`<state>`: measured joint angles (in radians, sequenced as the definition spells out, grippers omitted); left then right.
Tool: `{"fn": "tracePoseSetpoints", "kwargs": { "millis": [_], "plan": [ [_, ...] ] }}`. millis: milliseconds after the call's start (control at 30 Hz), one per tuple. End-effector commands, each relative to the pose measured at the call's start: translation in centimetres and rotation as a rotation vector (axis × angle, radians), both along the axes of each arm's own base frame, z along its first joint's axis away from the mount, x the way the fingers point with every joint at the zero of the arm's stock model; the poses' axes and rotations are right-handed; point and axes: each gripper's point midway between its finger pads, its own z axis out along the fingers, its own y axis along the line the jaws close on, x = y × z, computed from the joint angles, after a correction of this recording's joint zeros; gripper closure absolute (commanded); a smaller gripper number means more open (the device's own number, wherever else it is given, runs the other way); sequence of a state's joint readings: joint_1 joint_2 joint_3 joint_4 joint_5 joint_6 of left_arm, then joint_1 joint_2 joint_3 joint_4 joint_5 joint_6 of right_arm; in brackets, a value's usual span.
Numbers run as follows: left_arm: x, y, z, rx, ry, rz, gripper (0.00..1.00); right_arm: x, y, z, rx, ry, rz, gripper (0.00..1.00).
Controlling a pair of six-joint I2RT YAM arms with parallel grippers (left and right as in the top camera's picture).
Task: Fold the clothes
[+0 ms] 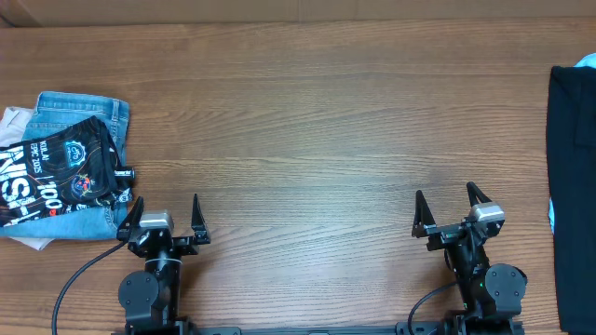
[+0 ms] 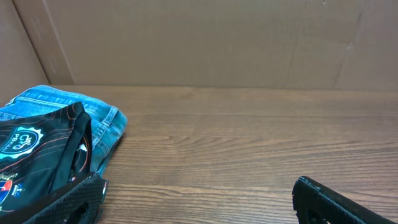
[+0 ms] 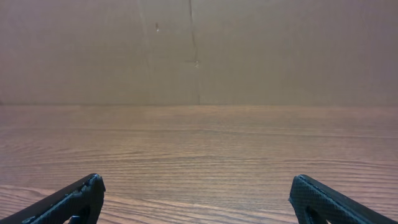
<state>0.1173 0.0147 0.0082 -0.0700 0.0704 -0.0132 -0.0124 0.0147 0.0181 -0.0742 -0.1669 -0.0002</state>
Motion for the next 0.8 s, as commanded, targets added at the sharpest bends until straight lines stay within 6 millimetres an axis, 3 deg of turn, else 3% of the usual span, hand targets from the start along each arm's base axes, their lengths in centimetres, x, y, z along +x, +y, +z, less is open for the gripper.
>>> {"fn": "tracePoseSetpoints", "kwargs": {
  "millis": [0, 767],
  "plan": [
    [-0.03, 0.04, -0.06, -0.009, -0.002, 0.006, 0.00, 0.01, -0.09, -0.10, -0.005, -0.008, -0.008, 0.00],
    [-0.03, 0.03, -0.05, -0.009, -0.002, 0.005, 0.00, 0.02, -0.15, -0.11, -0.004, -0.007, -0.011, 0.00]
  ]
}}
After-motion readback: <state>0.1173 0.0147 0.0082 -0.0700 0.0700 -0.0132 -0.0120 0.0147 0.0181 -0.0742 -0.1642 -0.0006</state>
